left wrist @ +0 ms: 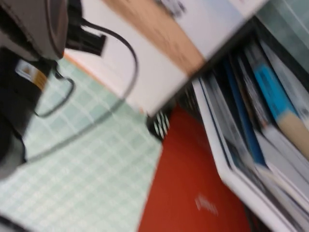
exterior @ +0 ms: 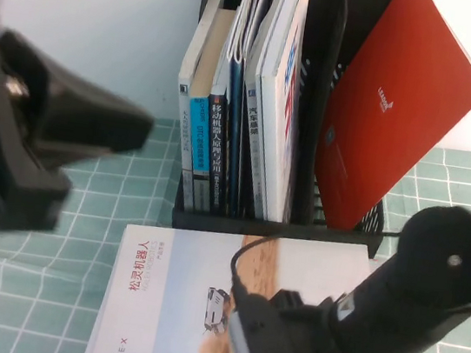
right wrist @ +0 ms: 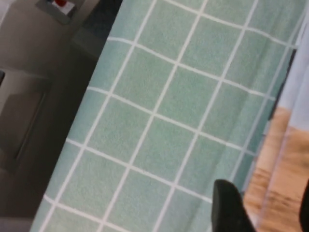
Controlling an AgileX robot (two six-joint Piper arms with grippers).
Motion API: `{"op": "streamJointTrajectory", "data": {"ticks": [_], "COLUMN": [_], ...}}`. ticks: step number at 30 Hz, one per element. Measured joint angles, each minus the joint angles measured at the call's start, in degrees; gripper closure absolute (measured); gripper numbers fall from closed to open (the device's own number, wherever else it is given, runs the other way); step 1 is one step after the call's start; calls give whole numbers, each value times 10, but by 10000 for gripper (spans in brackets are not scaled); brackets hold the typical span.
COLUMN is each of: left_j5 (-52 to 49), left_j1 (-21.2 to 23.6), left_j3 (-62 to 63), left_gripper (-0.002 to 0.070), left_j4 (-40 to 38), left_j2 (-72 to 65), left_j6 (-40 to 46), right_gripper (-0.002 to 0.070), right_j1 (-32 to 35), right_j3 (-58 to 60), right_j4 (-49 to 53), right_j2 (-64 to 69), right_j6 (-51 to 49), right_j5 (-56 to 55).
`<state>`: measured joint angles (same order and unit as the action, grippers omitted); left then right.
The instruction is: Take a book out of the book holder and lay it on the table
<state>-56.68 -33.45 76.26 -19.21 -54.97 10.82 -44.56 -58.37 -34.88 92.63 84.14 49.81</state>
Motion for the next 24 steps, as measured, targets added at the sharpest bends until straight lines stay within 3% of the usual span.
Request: {"op": "streamJointTrajectory", "data": {"ticks": [2, 7, 9, 13, 17, 24], "left_j5": [29, 40, 39, 53, 120, 259], "left_j1": [0, 0, 0, 0, 0, 0], "left_j3": [0, -4, -17, -85, -198, -402], "left_gripper": [676, 676, 676, 676, 676, 676], "left_j4": [13, 92, 134, 196, 207, 200], "left_j2": [19, 77, 108, 173, 248, 369], "left_j6": [0, -26, -45, -76, -85, -86], "right_gripper": [394, 602, 640, 666, 670, 671], "right_j1": [0, 0, 0, 0, 0, 0], "right_j3": [-12, -70, -91, -101, -84, 29], "right_j4": [37, 192, 267, 434, 560, 600], "right_j2": [-28, -119, -156, -228, -309, -483], "right_j6": [-33, -162, -231, -396, -561, -738], "right_j5": [6, 5, 0, 2, 17, 9]}}
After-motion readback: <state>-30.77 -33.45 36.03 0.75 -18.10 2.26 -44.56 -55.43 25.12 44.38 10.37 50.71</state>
